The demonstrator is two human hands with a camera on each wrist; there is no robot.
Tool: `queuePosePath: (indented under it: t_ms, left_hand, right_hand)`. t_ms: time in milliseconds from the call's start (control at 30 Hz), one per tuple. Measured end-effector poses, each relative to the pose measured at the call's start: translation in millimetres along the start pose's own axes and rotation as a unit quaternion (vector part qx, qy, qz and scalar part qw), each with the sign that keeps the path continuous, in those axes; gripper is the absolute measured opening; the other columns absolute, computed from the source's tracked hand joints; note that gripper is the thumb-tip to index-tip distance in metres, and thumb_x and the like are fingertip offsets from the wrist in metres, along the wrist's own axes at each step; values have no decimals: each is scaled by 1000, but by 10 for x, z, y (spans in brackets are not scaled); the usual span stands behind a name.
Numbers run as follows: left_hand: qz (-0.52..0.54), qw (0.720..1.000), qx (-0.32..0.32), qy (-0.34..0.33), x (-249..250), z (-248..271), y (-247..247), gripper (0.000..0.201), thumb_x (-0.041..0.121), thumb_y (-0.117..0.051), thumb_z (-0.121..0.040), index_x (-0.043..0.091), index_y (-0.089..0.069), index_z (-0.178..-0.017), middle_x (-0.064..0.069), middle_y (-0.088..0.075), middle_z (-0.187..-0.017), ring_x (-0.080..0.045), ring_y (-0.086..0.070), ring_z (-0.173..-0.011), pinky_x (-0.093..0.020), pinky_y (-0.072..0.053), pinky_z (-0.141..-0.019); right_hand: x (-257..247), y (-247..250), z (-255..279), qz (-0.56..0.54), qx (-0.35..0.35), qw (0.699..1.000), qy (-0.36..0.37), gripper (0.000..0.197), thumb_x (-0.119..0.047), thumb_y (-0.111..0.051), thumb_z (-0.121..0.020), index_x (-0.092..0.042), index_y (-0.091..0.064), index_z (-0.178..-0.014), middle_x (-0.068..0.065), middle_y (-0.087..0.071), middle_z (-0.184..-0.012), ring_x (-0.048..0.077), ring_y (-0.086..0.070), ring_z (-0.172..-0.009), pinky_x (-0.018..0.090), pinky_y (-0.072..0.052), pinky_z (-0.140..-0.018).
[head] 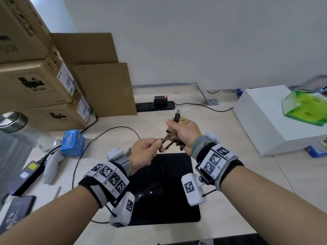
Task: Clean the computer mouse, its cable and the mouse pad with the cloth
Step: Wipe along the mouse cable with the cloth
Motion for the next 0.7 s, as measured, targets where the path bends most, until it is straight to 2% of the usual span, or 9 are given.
queuePosePath:
  t_ms: [100,167,267,333,367,433,533,633,700]
  left_hand:
    - [-173,982,-14,-72,39,24,-61,32,27,-55,-96,24,-70,-68,6,-40,-47,-6,-31,-41,-21,-26,-43]
    - [-206,976,-29,-60,35,21,-117,28,26,-57,-95,23,-70,-69,8,-46,-47,-5,-35,-41,-21,-31,-44]
    - [-12,998,-64,21,74,0,-150,19,20,-50,-99,13,-65,-89,-2,-64,-67,-10,-51,-52,-21,-45,-48]
    - [126,986,-79,74,119,10,-174,27,32,-45,-100,12,-62,-104,-7,-67,-79,-13,-52,-56,-21,-42,-48]
    - [147,982,-71,91,120,5,-177,33,39,-42,-99,13,-61,-108,-7,-65,-77,-12,-48,-54,-21,-38,-46]
    - [85,993,-8,87,86,-22,-111,36,46,-43,-98,17,-63,-108,-3,-57,-66,-9,-39,-46,-20,-29,-40]
    - [11,995,99,23,56,-41,61,26,33,-48,-99,17,-69,-100,5,-46,-52,-10,-30,-42,-19,-24,-38]
    - [38,990,133,5,51,-64,161,24,20,-49,-100,11,-70,-93,1,-53,-61,-10,-35,-43,-19,-30,-38]
    - [66,989,134,17,64,-74,164,24,13,-46,-100,8,-67,-90,-2,-52,-65,-8,-36,-41,-18,-29,-37]
  right_hand:
    - [57,120,-18,22,43,999,16,13,-23,-78,-74,-19,-66,-70,0,-65,-68,19,-60,-65,31,-51,-65]
    - [104,134,-17,18,50,998,16,12,-24,-77,-74,-20,-67,-69,0,-66,-68,20,-61,-66,34,-52,-67]
    - [152,65,-9,-7,-9,1000,-5,14,-26,-78,-76,-18,-68,-70,3,-69,-71,22,-63,-69,39,-54,-70]
    - [171,-22,19,-6,-83,996,-15,14,-27,-75,-80,-17,-68,-73,7,-70,-77,23,-63,-69,36,-55,-64]
    - [180,-46,33,-1,-107,994,-15,14,-27,-74,-82,-16,-68,-76,9,-69,-80,24,-64,-69,33,-54,-62]
    - [193,-59,55,-9,-135,991,-18,16,-28,-71,-85,-12,-67,-86,13,-68,-86,25,-65,-75,33,-54,-68]
    - [238,6,53,-72,-132,987,-56,19,-26,-62,-92,-9,-62,-100,11,-65,-86,26,-66,-77,33,-55,-64]
    - [298,113,36,-188,-105,971,-108,17,-20,-53,-97,-4,-55,-90,15,-57,-78,32,-63,-76,38,-56,-65]
    - [311,116,58,-236,-110,956,-133,11,-12,-52,-90,-3,-53,-85,17,-55,-77,34,-61,-77,40,-52,-69]
Point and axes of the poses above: each hand's wrist, its own z-axis away from the middle knuckle, its own y-axis out of the back of the hand, x = y × z, the point moved 7 cm from there along -z, towards the middle knuckle
